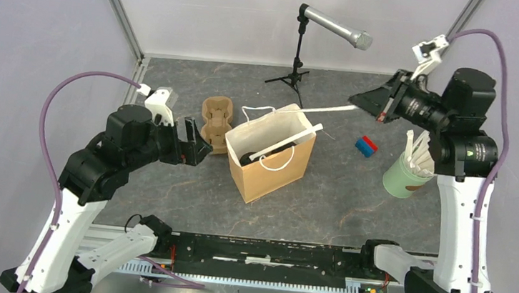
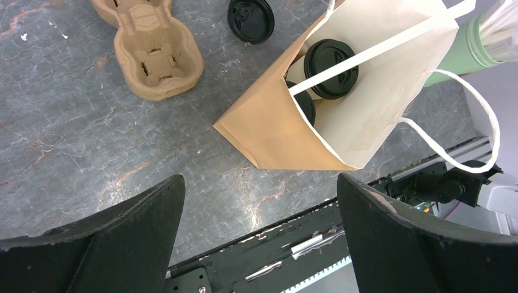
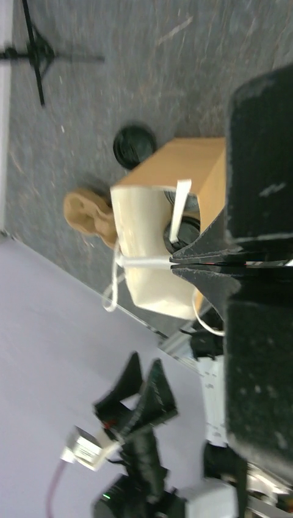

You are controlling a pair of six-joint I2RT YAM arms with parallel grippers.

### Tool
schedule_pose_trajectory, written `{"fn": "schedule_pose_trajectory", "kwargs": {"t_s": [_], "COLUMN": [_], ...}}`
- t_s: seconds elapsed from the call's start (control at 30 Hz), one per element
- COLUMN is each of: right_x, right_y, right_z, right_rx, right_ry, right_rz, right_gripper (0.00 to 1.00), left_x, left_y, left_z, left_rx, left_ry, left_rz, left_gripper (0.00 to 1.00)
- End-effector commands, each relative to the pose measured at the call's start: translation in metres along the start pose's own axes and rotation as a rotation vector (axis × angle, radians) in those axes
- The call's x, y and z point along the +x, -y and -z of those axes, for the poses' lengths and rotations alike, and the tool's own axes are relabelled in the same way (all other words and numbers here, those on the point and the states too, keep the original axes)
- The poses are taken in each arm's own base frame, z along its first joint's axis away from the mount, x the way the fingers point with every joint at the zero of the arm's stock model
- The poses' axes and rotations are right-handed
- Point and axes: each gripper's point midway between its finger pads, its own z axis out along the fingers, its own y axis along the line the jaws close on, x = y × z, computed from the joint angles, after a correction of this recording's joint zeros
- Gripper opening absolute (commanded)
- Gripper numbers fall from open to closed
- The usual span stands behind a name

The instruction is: Pack the takeout coffee

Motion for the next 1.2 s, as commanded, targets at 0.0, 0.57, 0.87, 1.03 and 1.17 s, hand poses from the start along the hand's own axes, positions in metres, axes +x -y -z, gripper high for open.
{"fn": "schedule_pose_trajectory", "kwargs": {"t_s": [0.0,0.57,0.87,1.03,1.17], "right_x": [0.031,0.080,0.069,0.046,0.034], "right_y": [-0.027,-0.014,0.009,0.011,0.012], "right_z": [-0.009,-0.110,-0.124,-0.110,-0.093], "right_rx": [-0.124,-0.124,-0.004,0.089,0.153], "right_ry": [-0.125,-0.271,-0.294,-0.285,-0.229], "right_rz": [0.036,0.071,0.143,0.204,0.244], "right_gripper": [0.00,0.03,0.40,0.71,0.98], "left_x": [-0.021,-0.022,-0.030,-0.045,-0.065], "left_y": [0.008,0.007,0.006,0.014,0.027], "left_z": [-0.001,-0.011,-0.010,-0.003,0.010], "left_rx": [0.010,0.003,-0.013,0.016,0.063], "left_ry": [0.069,0.062,0.082,0.110,0.167], "left_rz": [0.054,0.051,0.045,0.014,-0.015], "left_gripper": [1.00,1.00,1.00,1.00,1.00]}}
